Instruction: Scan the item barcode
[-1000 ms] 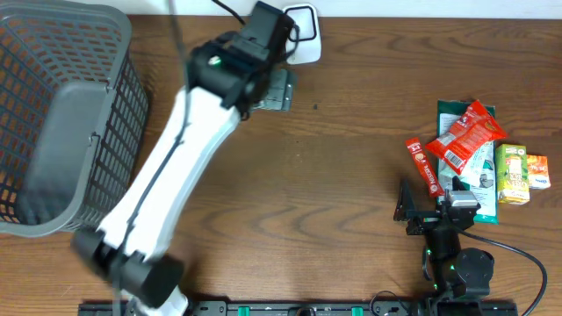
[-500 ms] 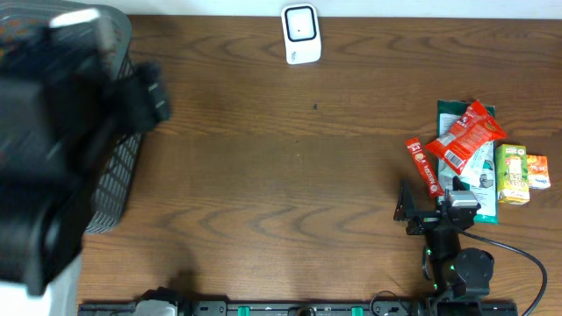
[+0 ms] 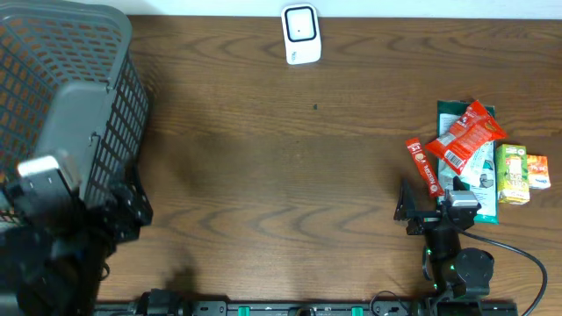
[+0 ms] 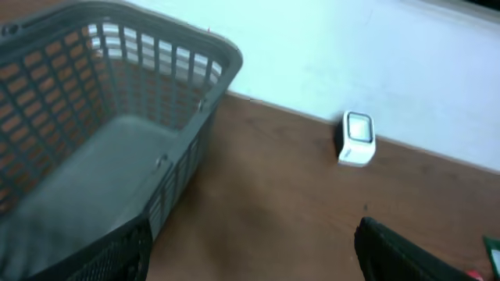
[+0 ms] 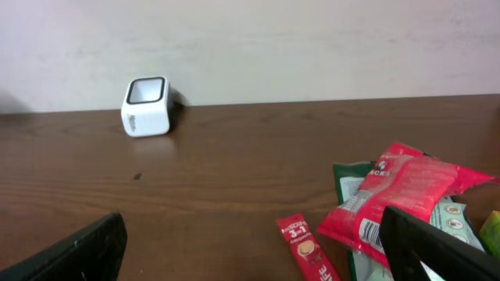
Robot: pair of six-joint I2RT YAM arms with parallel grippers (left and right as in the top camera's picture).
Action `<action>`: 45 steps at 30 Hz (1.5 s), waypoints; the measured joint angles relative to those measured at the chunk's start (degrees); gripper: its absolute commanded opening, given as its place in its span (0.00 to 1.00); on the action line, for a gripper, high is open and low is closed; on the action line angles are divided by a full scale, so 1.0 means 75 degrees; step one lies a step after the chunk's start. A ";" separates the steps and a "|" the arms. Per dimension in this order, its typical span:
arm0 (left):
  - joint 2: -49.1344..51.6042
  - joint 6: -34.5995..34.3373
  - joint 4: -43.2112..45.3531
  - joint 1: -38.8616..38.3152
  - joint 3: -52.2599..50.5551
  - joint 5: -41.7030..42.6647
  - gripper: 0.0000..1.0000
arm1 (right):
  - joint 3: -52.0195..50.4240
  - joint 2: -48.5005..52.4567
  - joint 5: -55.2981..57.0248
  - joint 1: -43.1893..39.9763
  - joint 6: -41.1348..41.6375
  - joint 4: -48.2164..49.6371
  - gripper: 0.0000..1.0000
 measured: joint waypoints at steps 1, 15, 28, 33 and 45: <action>-0.0286 -0.0003 0.0420 0.0006 -0.0344 0.0015 0.83 | 0.0000 0.0003 0.0000 0.0000 0.0000 0.0003 0.99; -0.3445 -0.0941 0.5319 0.0417 -0.4488 0.0096 0.83 | 0.0000 0.0003 0.0000 0.0000 0.0000 0.0000 0.99; -0.4963 -0.1728 0.8320 0.0606 -0.7329 0.0443 0.83 | 0.0000 0.0003 0.0000 0.0000 0.0000 0.0000 0.99; -0.4992 -0.1807 0.8988 0.0606 -0.8000 0.0449 0.83 | 0.0000 0.0003 0.0000 0.0000 0.0000 0.0000 0.99; -0.4998 -0.1836 0.9827 0.0606 -0.9565 0.0475 0.84 | 0.0000 0.0003 0.0000 0.0000 0.0000 0.0000 0.99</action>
